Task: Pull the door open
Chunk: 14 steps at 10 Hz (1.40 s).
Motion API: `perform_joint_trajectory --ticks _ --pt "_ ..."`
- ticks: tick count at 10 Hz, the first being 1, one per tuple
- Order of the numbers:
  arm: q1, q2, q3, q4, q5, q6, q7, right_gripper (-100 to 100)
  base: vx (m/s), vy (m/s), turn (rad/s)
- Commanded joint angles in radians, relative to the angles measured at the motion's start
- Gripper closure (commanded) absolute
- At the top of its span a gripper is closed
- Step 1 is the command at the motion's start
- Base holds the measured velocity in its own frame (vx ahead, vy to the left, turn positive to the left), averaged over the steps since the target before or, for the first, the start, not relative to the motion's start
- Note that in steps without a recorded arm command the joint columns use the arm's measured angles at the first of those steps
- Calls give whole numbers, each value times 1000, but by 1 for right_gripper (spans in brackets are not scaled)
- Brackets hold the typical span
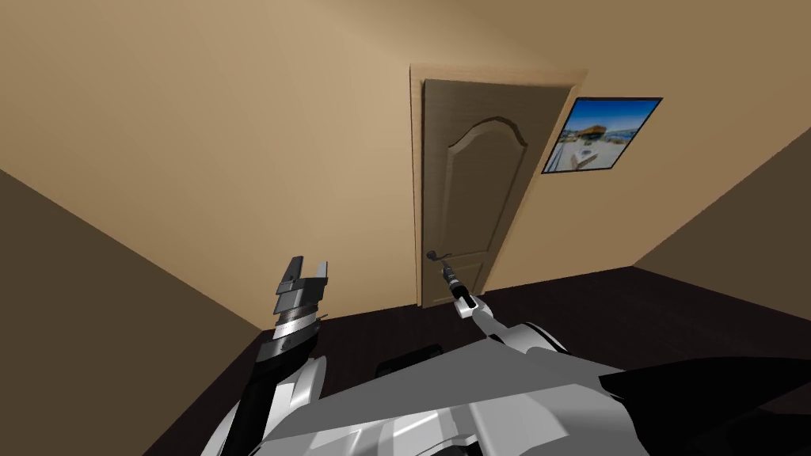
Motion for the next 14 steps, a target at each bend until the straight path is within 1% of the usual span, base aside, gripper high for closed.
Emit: perform_joint_trajectory --ticks 1,2,3,4,5,6,7,8,9,10,14 --pt "27 -15 -2 -34 -3 4 -14 -100 159 52 72" --pt "40 -38 -10 -25 -9 -8 -32 -100 144 43 124" --pt "40 -38 -10 -37 -9 -8 -32 -100 93 20 56" --pt "40 -38 -10 -25 -9 -8 -32 -100 27 6 -7" --pt "60 -73 -22 -13 -19 -28 -57 -100 92 28 212" --pt "66 -84 -26 -10 -22 -33 -65 -100 131 21 182" --pt "66 -84 -26 -10 -22 -33 -65 -100 95 6 20" --pt "80 -109 -34 -1 -30 -47 -84 -100 136 31 147" --pt "65 -100 -29 15 -26 -50 -75 -100 72 13 36" --pt "65 -100 -29 15 -26 -50 -75 100 -13 -3 -34" --pt "65 -100 -29 15 -26 -50 -75 100 -15 -4 2"
